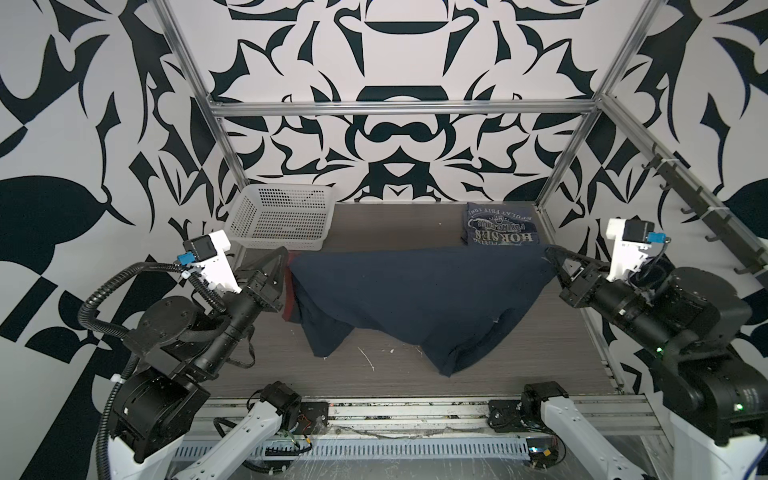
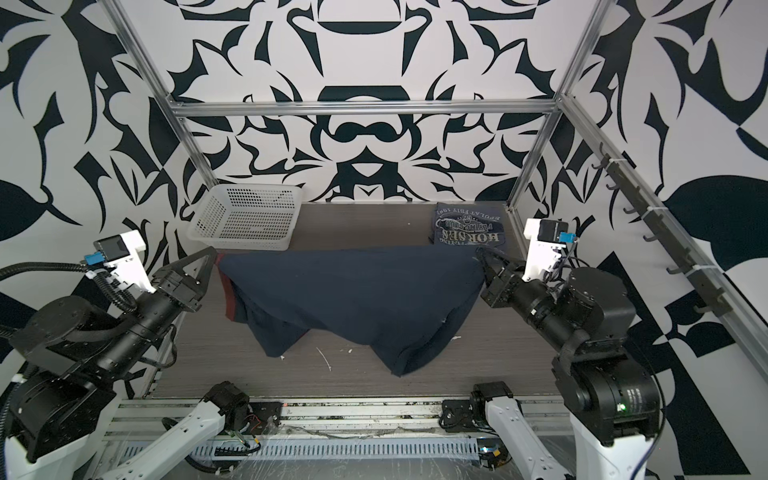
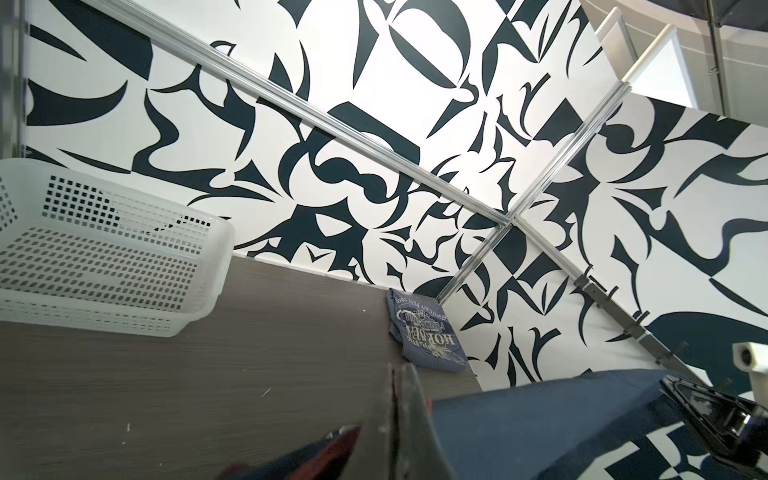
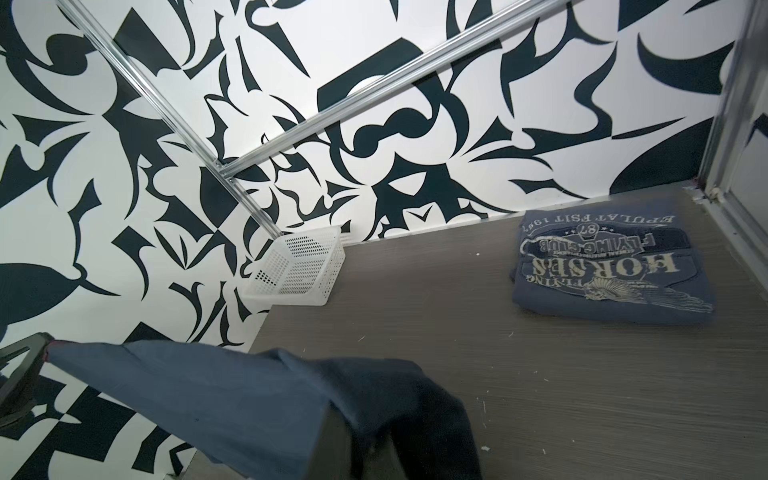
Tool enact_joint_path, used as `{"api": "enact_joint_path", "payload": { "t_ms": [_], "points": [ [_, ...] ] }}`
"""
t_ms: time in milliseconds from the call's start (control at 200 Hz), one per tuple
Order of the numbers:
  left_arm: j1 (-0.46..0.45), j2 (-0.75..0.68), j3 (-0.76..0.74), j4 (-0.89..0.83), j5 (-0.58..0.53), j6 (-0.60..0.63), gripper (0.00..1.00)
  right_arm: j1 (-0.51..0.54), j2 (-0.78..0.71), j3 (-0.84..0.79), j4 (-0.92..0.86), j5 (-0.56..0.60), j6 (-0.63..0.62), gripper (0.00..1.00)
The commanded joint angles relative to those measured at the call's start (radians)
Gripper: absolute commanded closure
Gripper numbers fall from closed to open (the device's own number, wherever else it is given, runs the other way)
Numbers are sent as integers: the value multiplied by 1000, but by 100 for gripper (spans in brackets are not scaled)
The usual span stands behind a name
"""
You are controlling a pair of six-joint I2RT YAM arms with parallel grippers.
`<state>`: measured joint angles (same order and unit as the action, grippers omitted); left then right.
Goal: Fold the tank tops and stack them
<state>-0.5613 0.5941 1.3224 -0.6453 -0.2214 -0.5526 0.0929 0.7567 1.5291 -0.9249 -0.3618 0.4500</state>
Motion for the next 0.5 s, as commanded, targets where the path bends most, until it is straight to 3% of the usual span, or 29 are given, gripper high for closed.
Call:
{"api": "enact_joint_path", "payload": {
  "t_ms": [0, 180, 325, 400, 495],
  "points": [
    [5, 52, -52, -42, -60, 25, 100, -7, 21, -104, 53, 4, 27, 100],
    [5, 364, -70, -163, -134, -26, 100, -7, 135, -327, 161, 91, 38, 100],
    [8, 626, 7, -300, -135, -69, 100, -7, 303, -378, 206, 82, 62, 100],
    [6, 639, 18, -284, -122, -76, 100, -7, 340, -368, 222, 41, 58, 100],
    [6, 510, -35, -162, -89, -64, 100, -7, 315, -329, 225, 4, 46, 100]
  ]
}}
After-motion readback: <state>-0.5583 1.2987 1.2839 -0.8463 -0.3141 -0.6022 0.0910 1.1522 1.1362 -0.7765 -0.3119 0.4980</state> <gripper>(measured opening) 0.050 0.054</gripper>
